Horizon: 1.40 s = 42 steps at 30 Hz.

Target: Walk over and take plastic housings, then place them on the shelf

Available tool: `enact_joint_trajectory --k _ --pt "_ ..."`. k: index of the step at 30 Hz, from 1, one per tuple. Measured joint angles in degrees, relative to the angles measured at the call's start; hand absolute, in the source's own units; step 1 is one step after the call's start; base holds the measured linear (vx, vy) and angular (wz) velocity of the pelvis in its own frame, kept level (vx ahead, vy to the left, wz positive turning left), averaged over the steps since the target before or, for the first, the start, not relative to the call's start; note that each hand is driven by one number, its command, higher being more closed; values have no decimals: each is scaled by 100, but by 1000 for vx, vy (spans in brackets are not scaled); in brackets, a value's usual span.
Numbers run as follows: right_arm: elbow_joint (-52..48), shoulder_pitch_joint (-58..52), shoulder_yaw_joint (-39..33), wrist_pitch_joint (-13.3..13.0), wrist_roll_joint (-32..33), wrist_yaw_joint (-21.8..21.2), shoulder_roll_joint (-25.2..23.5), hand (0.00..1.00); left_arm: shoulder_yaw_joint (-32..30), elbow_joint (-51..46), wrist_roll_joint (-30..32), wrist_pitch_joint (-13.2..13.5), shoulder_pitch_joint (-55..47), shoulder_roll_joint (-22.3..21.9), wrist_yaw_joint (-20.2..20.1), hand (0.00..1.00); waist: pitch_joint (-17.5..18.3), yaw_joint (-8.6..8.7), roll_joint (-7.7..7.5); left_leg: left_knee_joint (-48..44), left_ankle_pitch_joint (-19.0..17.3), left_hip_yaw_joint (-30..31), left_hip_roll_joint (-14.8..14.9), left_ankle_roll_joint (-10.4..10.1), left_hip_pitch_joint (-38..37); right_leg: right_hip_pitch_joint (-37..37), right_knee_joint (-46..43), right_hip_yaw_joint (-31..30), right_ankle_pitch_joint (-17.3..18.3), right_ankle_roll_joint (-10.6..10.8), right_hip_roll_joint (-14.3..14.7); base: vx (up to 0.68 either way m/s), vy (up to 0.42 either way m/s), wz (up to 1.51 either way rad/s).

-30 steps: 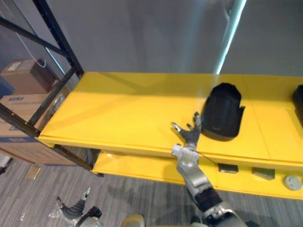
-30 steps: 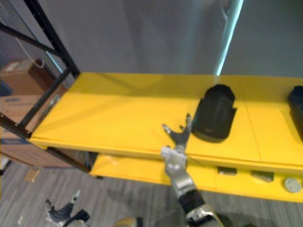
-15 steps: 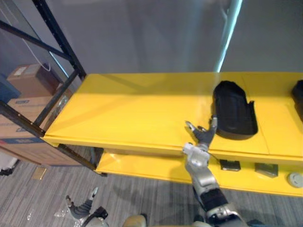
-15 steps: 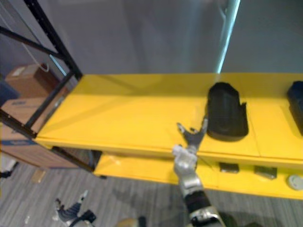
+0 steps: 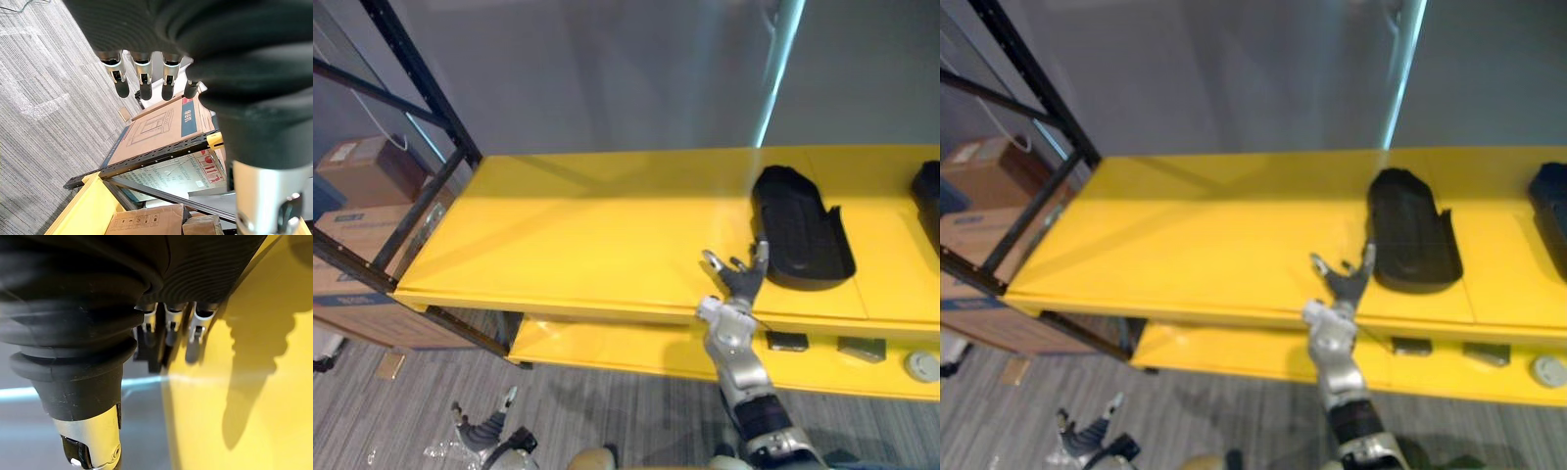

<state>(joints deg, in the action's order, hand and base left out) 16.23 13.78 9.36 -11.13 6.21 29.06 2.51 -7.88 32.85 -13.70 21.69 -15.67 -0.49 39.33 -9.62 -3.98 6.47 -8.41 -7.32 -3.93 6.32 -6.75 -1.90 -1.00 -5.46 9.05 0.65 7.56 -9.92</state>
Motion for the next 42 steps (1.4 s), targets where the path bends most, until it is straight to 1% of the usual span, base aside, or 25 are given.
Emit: enact_joint_trajectory --k 1,2,3,4,7,9,10,12,13,15,16,17,18,19,20,21,22,24,25,28,30,35,36,38,42 --pt "-3 1 54 -16 70 -274 34 100 -11 0 0 0 2 1 -25 0 -2 1 -3 -2 0 1 3 0 -1 -2 0 2 0 0 3 0 0 0" --pt "-47 4 227 -22 239 -675 114 100 -39 -2 0 -2 14 1 -55 0 -6 1 -10 -9 -1 3 12 -1 -3 -9 0 6 -1 -1 11 0 0 0" --pt "-97 4 274 -33 284 -805 144 100 -59 -6 1 -9 25 2 -79 0 -10 2 -16 -11 -2 7 16 -1 -4 -14 -1 9 -1 -2 15 -32 -18 1" --pt "-372 5 392 -69 428 -1024 205 100 -110 -17 2 -44 67 4 -122 0 -22 6 -35 -17 -2 13 25 -2 -4 -22 1 13 -7 -8 25 0 0 0" --pt "-1086 11 286 -211 424 -1018 246 100 -216 -51 11 -73 115 11 -153 0 -68 12 -106 -38 -14 14 50 -15 -7 -45 18 7 -20 -23 83 -10 -11 0" --pt "-1795 11 -195 -284 351 -872 298 100 -448 -118 18 -97 108 15 -158 0 -116 18 -219 -142 -84 -12 107 -37 7 -84 76 4 -47 -45 108 -2 -3 -9" --pt "-1922 7 -375 -290 264 -814 334 100 -516 -119 17 -97 103 15 -157 0 -128 24 -243 -183 -112 -29 120 -37 8 -100 96 -2 -54 -47 119 4 4 -17" --pt "-2413 -193 -1055 -283 -36 -665 626 100 -730 -118 16 -96 49 13 -165 0 -144 35 -299 -265 -197 -166 143 -30 13 -76 120 -129 -74 -37 136 10 20 -25" --pt "-2547 -314 -1200 -262 -31 -677 719 100 -775 -118 17 -93 34 15 -179 0 -147 49 -304 -279 -215 -184 141 -29 21 -74 122 -140 -75 -35 133 27 37 -19" --pt "-2835 -829 -1652 -178 -27 -784 996 100 -931 -114 18 -81 -42 14 -223 0 -146 183 -316 -375 -304 -231 146 -15 86 -31 128 -183 -76 -32 134 34 33 -16" --pt "-2893 -1217 -1920 -127 0 -892 1139 100 -991 -91 17 -52 -51 15 -240 0 -151 198 -324 -402 -324 -316 154 -20 99 43 127 -283 -85 -18 143 42 26 -23" --pt "-2893 -1369 -2029 -114 29 -942 1173 100 -999 -67 17 -51 -48 15 -246 0 -151 217 -325 -402 -329 -337 155 -19 100 64 124 -302 -85 -17 144 48 20 -21" --pt "-2893 -1606 -2186 -88 117 -1052 1195 100 -998 -32 18 -47 -50 14 -300 0 -154 295 -330 -397 -330 -360 154 -19 98 102 113 -320 -86 -17 142 49 9 -8" --pt "-2893 -1702 -2228 -81 204 -1108 1196 100 -998 -12 19 -44 -52 14 -335 0 -156 338 -333 -394 -330 -376 155 -19 97 114 112 -332 -86 -17 144 33 5 -14" --pt "-2893 -1884 -2301 -81 262 -1269 1202 100 -993 -3 18 -37 -53 8 -379 0 -159 378 -337 -387 -330 -458 170 -19 89 138 102 -401 -86 -17 158 7 4 -20" --pt "-2894 -2005 -2312 -81 260 -1414 1220 100 -993 -4 19 -9 -52 9 -411 0 -159 407 -338 -376 -339 -496 182 -27 85 163 88 -443 -85 -17 173 -14 0 -22" --pt "-2894 -2131 -2317 -81 243 -1635 1239 100 -992 -7 16 74 -37 10 -421 0 -166 472 -349 -358 -339 -525 187 -27 94 214 60 -469 -83 -19 178 -23 -3 -15" --pt "-2895 -2338 -2321 -68 208 -1877 1302 100 -978 -43 11 149 -4 11 -453 0 -180 491 -367 -330 -339 -586 191 -27 104 317 -34 -544 -57 -26 183 -35 -1 -16" --pt "-2894 -2465 -2332 -11 207 -2051 1375 100 -975 -104 7 161 -4 13 -454 0 -190 503 -381 -329 -339 -608 184 -27 107 374 -112 -584 -19 -11 178 -39 1 -14" --pt "-2894 -2646 -2394 21 219 -2298 1477 100 -976 -290 -2 161 -7 26 -453 0 -228 537 -429 -329 -337 -597 149 -25 111 466 -314 -588 87 -15 134 -6 2 2" --pt "-2894 -2662 -2404 20 431 -2473 1578 100 -966 -367 -196 158 -16 71 -451 0 -256 618 -462 -330 -330 -582 93 -14 152 560 -464 -589 159 10 88 -14 2 6" --pt "-2871 -2696 -2415 42 909 -2889 1579 100 -973 -536 -222 146 -21 262 -455 0 -290 640 -503 -328 -327 -577 55 -8 192 617 -501 -593 181 24 60 14 4 2" --pt "-2852 -2687 -2416 91 1080 -3010 1579 100 -971 -567 -222 146 -20 262 -459 0 -294 643 -510 -333 -326 -575 51 -7 189 620 -506 -591 187 22 30 40 26 3" --pt "-2778 -2686 -2415 123 1161 -3160 1579 100 -964 -576 -222 137 -20 257 -464 0 -303 644 -526 -332 -326 -571 41 -7 189 631 -528 -586 210 18 15 0 0 0" --pt "-2508 -2630 -2399 136 1326 -3309 1579 100 -963 -581 -215 61 -21 257 -462 0 -319 641 -552 -338 -326 -552 18 -7 189 683 -608 -582 253 29 -14 8 0 2"
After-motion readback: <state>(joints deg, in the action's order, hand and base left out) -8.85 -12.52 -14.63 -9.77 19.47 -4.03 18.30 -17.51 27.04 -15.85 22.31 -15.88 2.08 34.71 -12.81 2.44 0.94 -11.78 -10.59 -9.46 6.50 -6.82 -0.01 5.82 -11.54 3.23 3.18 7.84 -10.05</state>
